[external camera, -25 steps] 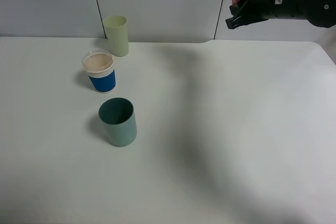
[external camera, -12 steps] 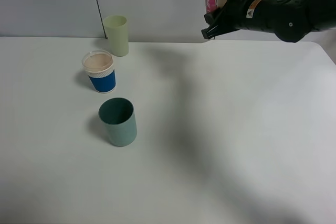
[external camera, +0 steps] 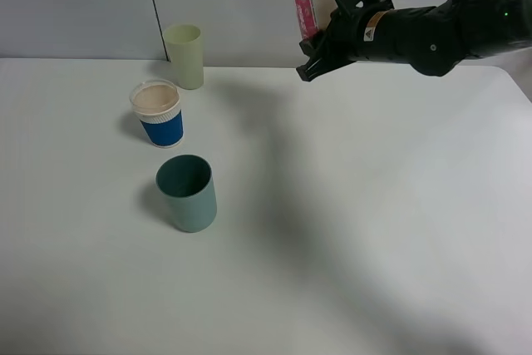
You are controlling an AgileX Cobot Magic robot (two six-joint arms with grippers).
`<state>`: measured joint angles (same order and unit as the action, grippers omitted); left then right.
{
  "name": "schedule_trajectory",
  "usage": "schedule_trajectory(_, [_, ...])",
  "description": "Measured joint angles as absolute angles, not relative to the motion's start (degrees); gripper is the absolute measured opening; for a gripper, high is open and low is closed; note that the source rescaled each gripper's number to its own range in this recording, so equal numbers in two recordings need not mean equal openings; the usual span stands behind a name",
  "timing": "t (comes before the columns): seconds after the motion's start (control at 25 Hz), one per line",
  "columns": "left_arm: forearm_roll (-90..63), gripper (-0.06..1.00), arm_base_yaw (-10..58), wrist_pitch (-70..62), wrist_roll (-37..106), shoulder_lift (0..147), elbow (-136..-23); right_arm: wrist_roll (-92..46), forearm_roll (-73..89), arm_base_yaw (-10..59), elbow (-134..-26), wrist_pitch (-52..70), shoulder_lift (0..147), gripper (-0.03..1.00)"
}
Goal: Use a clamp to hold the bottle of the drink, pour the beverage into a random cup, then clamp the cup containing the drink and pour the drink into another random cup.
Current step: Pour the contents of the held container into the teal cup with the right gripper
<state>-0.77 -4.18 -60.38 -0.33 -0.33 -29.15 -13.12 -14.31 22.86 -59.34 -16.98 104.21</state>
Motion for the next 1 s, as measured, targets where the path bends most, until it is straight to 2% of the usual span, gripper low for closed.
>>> schedule_trajectory(1.0, [-0.77,0.87,-4.18,-60.38,-0.33,-0.33,-29.15,-14.26,-23.37,29.87,-59.39,-15.27,107.42,0.0])
